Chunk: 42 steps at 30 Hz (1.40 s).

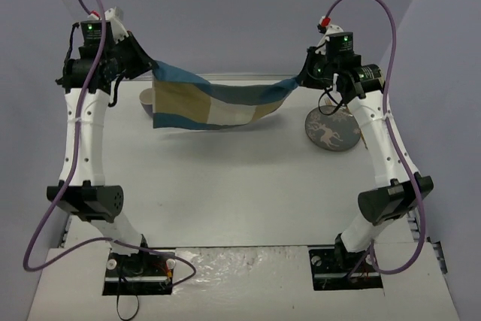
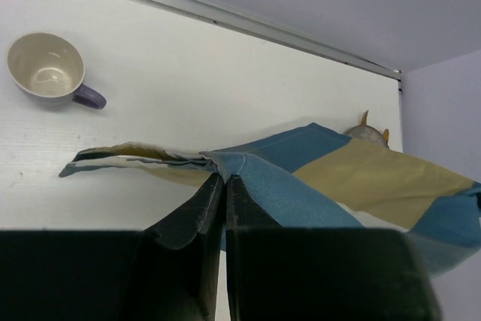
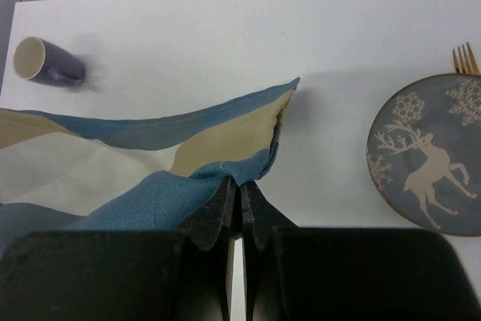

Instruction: Set the dinner table for one person

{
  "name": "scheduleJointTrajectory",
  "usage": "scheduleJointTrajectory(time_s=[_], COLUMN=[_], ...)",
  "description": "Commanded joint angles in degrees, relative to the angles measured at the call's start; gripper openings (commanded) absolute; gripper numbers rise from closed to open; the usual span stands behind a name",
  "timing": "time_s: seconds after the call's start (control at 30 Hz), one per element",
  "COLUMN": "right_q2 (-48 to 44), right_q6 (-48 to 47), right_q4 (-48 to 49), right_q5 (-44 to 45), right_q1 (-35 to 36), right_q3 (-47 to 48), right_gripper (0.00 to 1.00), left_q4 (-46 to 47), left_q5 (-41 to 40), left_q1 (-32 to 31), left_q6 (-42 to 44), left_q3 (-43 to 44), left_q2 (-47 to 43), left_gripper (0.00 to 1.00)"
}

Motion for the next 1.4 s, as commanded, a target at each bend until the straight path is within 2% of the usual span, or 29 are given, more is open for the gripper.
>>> scheduleJointTrajectory(time_s=[0.0, 0.1, 0.2, 0.33, 0.4, 0.47, 0.6, 0.63, 0.7, 0.77, 0.87, 0.93, 1.03, 1.1, 1.17, 1.2, 1.27, 1.3, 1.33, 1.37], right_q2=[0.95, -0.54, -3.79, -10.31, -13.81, -15.62, -20.17, -20.96, -22.74, -23.88, -24.23, -24.15, -23.30, -22.56, -22.22, -22.44, -23.05, -23.39, -23.44, -23.07], right_q6=[-1.77, -2.01, -2.53, -1.52, -0.63, 0.76, 4.08, 4.97, 6.76, 7.94, 8.79, 9.64, 10.40, 10.71, 10.23, 9.67, 8.21, 7.21, 6.09, 5.24], right_q4=[5.13, 6.73, 10.33, 15.21, 17.89, 19.88, 23.27, 24.16, 26.27, 27.67, 28.23, 28.27, 28.27, 27.90, 26.97, 26.43, 25.71, 25.54, 25.46, 25.51], right_q5=[3.89, 4.85, 5.45, 6.26, 6.24, 6.45, 6.68, 6.66, 6.59, 7.05, 7.81, 7.91, 8.05, 8.87, 8.97, 8.97, 10.77, 11.22, 11.47, 11.52], right_q1=[-0.67, -0.65, -0.65, -0.67, -0.67, -0.58, -0.23, -0.20, -0.03, 0.04, 0.04, 0.04, 0.10, 0.04, 0.18, 0.34, 1.26, 2.47, 3.36, 3.93], right_q3=[6.70, 5.62, -1.24, -14.36, -25.11, -34.25, -48.78, -50.19, -59.84, -63.57, -68.17, -69.79, -71.05, -71.12, -69.74, -68.44, -65.75, -63.00, -60.93, -59.47], right_gripper=[0.00, 0.00, 0.00, 0.00, 0.00, 0.00, 0.00, 0.00, 0.00, 0.00, 0.00, 0.03, 0.35, 0.51, 0.63, 0.68, 0.74, 0.75, 0.76, 0.77], left_q4=[3.41, 5.36, 9.44, 20.39, 23.46, 26.72, 31.40, 31.38, 31.15, 30.18, 26.97, 25.30, 24.47, 24.36, 23.29, 22.29, 19.81, 17.88, 16.72, 16.38], left_q5=[2.62, 3.73, 2.85, 2.37, 0.99, 0.87, 3.52, 3.68, 2.29, -0.36, -3.57, -5.48, -5.81, -5.26, -5.05, -5.37, -6.49, -7.76, -8.96, -9.62], left_q1=[0.46, 0.39, 0.46, 0.40, 0.38, 0.43, 0.38, 0.36, 0.29, 0.29, -0.39, -0.59, -0.82, -0.85, -0.85, -0.85, -0.89, -1.11, -1.30, -1.58], left_q6=[1.14, 2.02, 3.13, 3.21, 2.83, 2.16, -0.49, -0.76, -0.99, -1.47, -1.79, -1.87, -3.51, -4.42, -4.43, -3.81, -2.58, -1.91, -1.32, -1.04], left_q3=[8.33, 8.77, 1.53, -17.45, -30.99, -39.48, -59.27, -60.29, -67.25, -71.23, -71.71, -71.80, -72.72, -73.21, -73.24, -72.83, -70.55, -67.91, -65.94, -64.62], left_q2=[4.57, 4.54, 1.06, -9.27, -13.23, -17.20, -20.94, -20.95, -20.92, -20.58, -18.89, -17.90, -16.41, -16.21, -16.86, -17.60, -19.05, -20.53, -21.54, -22.12], left_gripper=[0.00, 0.00, 0.00, 0.00, 0.00, 0.00, 0.00, 0.00, 0.00, 0.00, 0.00, 0.00, 0.01, 0.11, 0.30, 0.36, 0.58, 0.76, 0.87, 0.91])
